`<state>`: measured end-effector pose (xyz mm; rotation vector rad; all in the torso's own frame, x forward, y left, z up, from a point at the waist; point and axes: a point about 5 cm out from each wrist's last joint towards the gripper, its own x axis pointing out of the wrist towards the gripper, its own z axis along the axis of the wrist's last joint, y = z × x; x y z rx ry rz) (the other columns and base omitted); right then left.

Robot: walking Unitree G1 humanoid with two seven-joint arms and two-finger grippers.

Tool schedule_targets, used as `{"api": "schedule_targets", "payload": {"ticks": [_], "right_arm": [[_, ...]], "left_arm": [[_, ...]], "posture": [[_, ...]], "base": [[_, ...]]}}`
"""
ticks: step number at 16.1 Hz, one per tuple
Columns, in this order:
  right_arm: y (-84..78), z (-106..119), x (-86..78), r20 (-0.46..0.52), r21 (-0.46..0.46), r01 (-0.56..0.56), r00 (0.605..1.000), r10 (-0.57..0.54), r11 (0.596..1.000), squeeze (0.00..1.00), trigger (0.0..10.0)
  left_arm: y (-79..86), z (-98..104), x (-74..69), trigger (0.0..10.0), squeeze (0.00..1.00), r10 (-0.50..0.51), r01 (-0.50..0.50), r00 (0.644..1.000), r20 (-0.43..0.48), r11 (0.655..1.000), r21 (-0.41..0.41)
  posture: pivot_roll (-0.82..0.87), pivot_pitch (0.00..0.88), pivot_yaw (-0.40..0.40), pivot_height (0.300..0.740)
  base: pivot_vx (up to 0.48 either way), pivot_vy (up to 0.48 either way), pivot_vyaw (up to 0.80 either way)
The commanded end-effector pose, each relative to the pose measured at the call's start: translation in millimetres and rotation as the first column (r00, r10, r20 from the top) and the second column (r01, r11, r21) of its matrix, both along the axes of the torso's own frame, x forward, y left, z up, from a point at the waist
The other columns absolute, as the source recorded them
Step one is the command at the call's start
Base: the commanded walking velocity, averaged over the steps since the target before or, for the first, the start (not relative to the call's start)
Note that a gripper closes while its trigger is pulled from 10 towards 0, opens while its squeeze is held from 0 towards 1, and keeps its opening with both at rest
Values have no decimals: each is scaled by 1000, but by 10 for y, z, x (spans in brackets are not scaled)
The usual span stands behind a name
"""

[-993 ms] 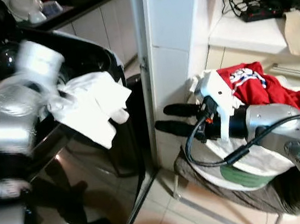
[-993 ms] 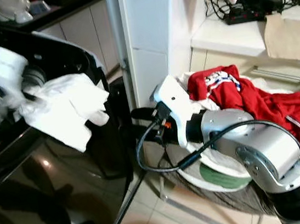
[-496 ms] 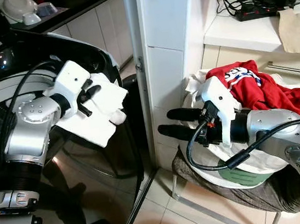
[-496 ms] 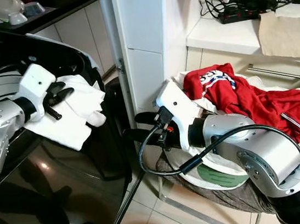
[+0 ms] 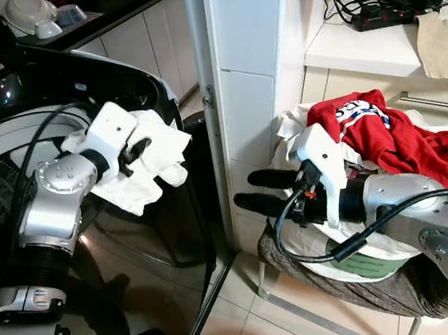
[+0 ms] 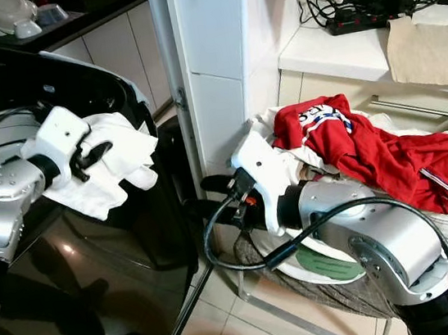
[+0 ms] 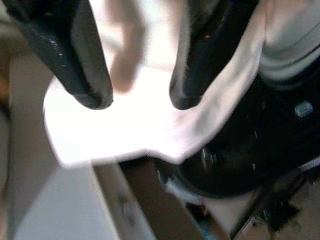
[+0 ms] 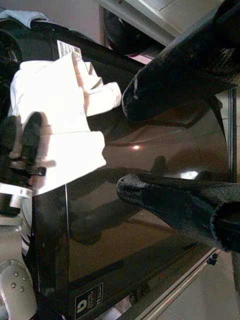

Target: Clothes washing

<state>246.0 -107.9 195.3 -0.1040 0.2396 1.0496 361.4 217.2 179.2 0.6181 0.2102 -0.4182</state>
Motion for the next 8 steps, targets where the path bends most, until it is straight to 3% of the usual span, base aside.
{"api": "schedule_targets", "payload": {"ticks": [1,2,7,8], "right_arm": [[9,4,-15,15,-12,3,1000,-3,1000,0,10000],[9,2,-18,15,-14,2,1000,-2,1000,0,10000],[10,3,-24,17,-20,-4,1000,4,1000,0,10000],[8,2,-24,17,-23,-5,1000,6,1000,0,10000]], "left_arm": [[51,-32,18,10000,220,31,-28,999,-31,996,81],[84,-65,18,10000,0,54,-48,997,-50,993,110],[151,-93,29,10000,0,112,-105,992,-64,990,97],[156,-77,35,3882,0,114,-108,992,-55,990,91]], "posture": [[-33,0,76,740],[-33,0,76,740],[-35,0,75,740],[-33,0,72,740]], "base": [[0,0,0],[0,0,0],[0,0,0],[0,0,0]]}}
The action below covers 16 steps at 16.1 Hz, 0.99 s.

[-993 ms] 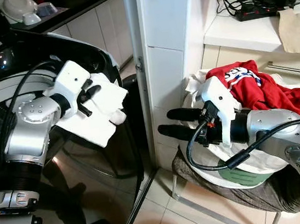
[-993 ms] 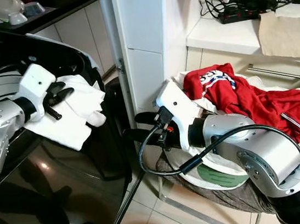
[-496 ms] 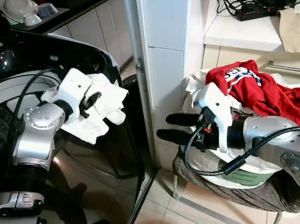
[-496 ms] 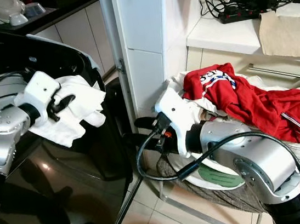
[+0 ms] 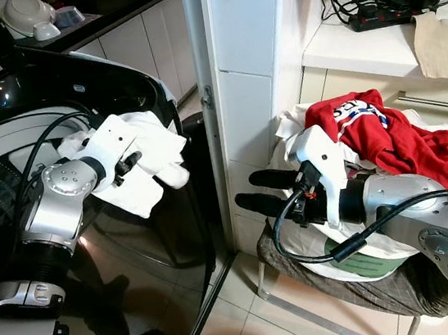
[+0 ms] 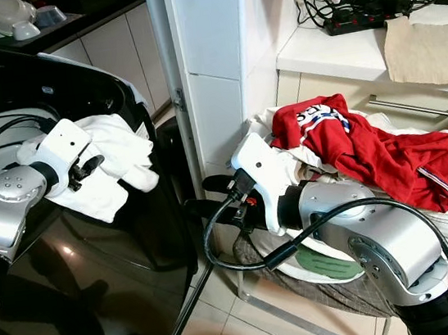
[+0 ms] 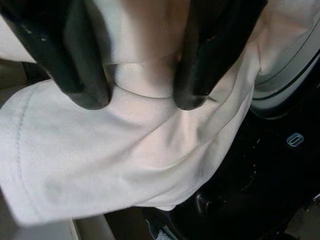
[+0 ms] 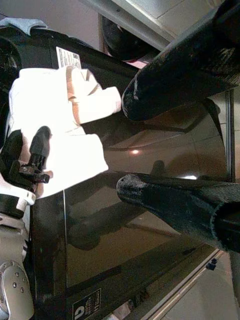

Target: Clothes washing

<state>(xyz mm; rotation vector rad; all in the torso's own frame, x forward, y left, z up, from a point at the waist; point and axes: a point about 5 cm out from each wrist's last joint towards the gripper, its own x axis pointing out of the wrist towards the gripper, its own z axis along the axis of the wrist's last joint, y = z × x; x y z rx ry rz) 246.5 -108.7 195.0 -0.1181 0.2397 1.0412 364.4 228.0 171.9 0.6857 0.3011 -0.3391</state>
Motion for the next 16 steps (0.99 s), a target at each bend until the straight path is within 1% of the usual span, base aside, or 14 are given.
{"api": "schedule_targets", "payload": {"ticks": [1,2,9,12,13,14,15,16], "right_arm": [[15,4,-29,9,-11,-12,1000,12,1000,0,10000],[13,5,-26,11,-12,-12,1000,12,1000,0,10000],[5,14,-22,15,-15,-12,1000,13,1000,0,10000],[-2,17,-19,16,-16,-10,1000,11,1000,0,10000],[-1,19,-17,17,-15,-10,1000,11,1000,0,10000],[-1,20,-15,17,-16,-10,1000,11,1000,0,10000],[-1,24,-11,19,-16,-10,1000,10,1000,0,10000],[-1,31,-9,22,-16,-10,1000,10,1000,0,10000]], "left_arm": [[53,2,8,1569,0,25,-25,1000,-10,1000,-4],[66,15,13,0,0,32,-32,999,-8,999,-7],[116,79,31,0,0,69,-68,997,18,997,-27],[186,119,45,0,0,124,-124,991,45,992,-21],[268,172,65,0,0,186,-187,979,85,982,-7],[314,210,76,0,0,222,-223,969,112,975,-5],[428,321,94,0,0,296,-303,937,183,953,11],[540,451,97,0,0,349,-369,903,252,929,35]], "posture": [[-32,0,72,740],[-32,0,72,740],[-31,0,70,740],[-32,0,69,740],[-32,0,69,740],[-33,0,69,740],[-34,0,69,740],[-35,0,68,740]], "base": [[0,0,0],[0,0,0],[0,0,0],[0,0,0],[0,0,0],[0,0,0],[0,0,0],[0,0,0]]}}
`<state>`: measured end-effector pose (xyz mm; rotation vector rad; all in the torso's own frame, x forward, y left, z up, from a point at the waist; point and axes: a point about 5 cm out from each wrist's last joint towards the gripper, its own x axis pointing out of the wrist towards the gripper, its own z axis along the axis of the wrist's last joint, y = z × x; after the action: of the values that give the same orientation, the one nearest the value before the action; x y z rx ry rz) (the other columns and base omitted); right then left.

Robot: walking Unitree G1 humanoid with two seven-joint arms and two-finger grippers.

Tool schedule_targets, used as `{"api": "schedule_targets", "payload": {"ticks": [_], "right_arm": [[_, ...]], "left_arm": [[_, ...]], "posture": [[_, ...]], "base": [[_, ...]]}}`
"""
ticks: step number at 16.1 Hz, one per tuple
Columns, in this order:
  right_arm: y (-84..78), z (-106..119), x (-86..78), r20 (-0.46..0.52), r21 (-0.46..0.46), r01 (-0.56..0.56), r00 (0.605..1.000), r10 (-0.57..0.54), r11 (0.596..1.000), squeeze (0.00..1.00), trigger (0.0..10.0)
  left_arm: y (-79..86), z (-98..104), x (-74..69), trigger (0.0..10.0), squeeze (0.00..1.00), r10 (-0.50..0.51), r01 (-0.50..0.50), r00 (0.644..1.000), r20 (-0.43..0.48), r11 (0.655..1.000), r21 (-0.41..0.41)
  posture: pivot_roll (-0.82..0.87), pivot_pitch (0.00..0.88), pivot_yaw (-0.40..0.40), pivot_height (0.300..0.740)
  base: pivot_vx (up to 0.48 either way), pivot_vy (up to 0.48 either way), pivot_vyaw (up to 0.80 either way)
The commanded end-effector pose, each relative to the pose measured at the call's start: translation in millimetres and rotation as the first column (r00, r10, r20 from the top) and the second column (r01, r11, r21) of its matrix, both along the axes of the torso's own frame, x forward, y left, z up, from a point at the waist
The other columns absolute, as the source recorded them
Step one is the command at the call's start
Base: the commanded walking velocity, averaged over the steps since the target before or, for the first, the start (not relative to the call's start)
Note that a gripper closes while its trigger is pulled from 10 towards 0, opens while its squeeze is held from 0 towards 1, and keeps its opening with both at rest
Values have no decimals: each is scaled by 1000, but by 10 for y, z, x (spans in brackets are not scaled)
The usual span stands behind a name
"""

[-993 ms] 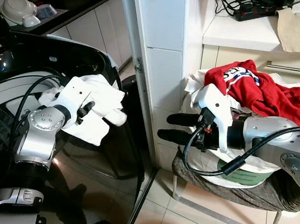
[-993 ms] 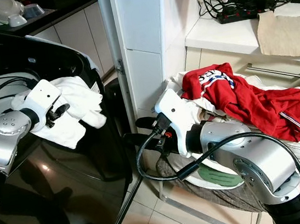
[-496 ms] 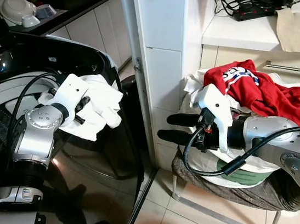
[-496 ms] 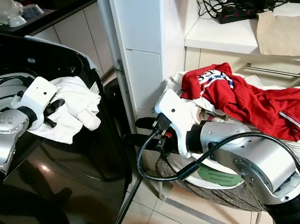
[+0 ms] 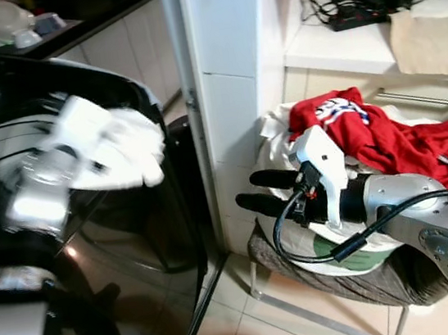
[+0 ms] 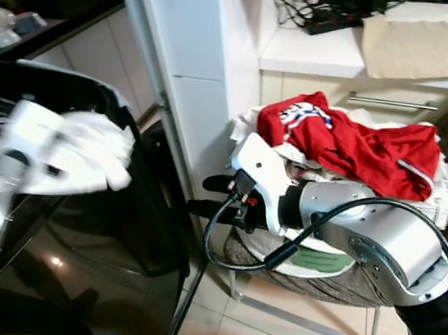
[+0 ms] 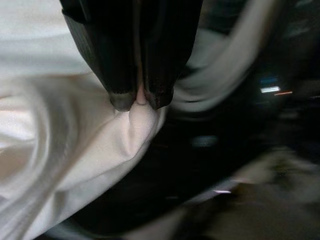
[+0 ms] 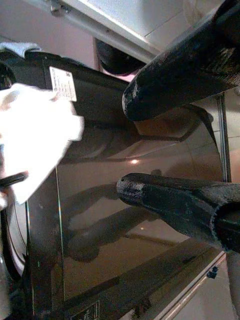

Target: Clothes washing

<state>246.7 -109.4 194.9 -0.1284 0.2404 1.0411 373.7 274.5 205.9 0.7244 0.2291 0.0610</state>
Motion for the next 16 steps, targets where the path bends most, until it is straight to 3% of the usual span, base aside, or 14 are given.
{"api": "schedule_targets", "payload": {"ticks": [1,2,4,5,6,7,8,9,10,11,12,15,16], "right_arm": [[8,37,-10,20,-7,-8,1000,9,1000,0,10000],[7,39,-10,21,-7,-8,1000,8,1000,0,10000],[3,46,-6,25,-8,-7,1000,7,1000,0,10000],[4,50,-2,26,-8,-8,1000,8,1000,0,10000],[8,53,1,26,-7,-9,1000,10,1000,0,10000],[16,56,6,27,-6,-13,1000,14,1000,0,10000],[20,57,7,28,-6,-16,999,16,1000,0,10000],[27,59,10,28,-6,-20,999,20,1000,0,10000],[25,60,15,28,-5,-20,999,20,1000,0,10000],[28,56,23,27,-6,-19,999,19,1000,0,10000],[31,52,28,26,-7,-17,1000,17,1000,0,10000],[23,51,57,29,-15,0,1000,0,1000,0,10000],[14,52,76,33,-19,12,999,-11,1000,0,10000]], "left_arm": [[169,228,-5,0,0,87,-91,992,91,995,49],[242,297,-15,0,0,117,-126,987,112,989,79],[552,512,-100,0,0,228,-265,961,153,919,293],[679,525,-149,3294,0,274,-297,955,118,862,410],[765,493,-186,10000,0,309,-311,947,84,825,472],[874,407,-238,10000,0,352,-314,936,24,799,512],[907,358,-259,10000,0,364,-310,932,-2,798,517],[938,291,-284,10000,0,372,-320,928,-26,830,457],[928,261,-279,10000,1000,364,-327,931,-31,869,370],[897,219,-272,10000,1000,347,-317,935,-67,908,274],[887,211,-264,10000,1000,346,-320,936,-71,916,243],[922,169,-275,10000,1000,366,-335,927,-84,907,255],[923,161,-277,10000,188,359,-337,930,-82,919,207]], "posture": [[-35,0,68,740],[-37,0,69,740],[-36,0,68,740],[-30,0,65,740],[-29,0,63,740],[-27,0,61,740],[-25,0,60,740],[-24,0,59,740],[-20,0,55,740],[-18,0,53,740],[-18,0,52,740],[-16,0,50,740],[-16,0,50,740]], "base": [[0,0,0],[0,0,0],[0,0,0],[0,0,0],[0,0,0],[0,0,0],[0,0,0],[0,0,0],[0,0,0],[0,0,0],[0,0,0],[0,0,0],[0,0,0]]}}
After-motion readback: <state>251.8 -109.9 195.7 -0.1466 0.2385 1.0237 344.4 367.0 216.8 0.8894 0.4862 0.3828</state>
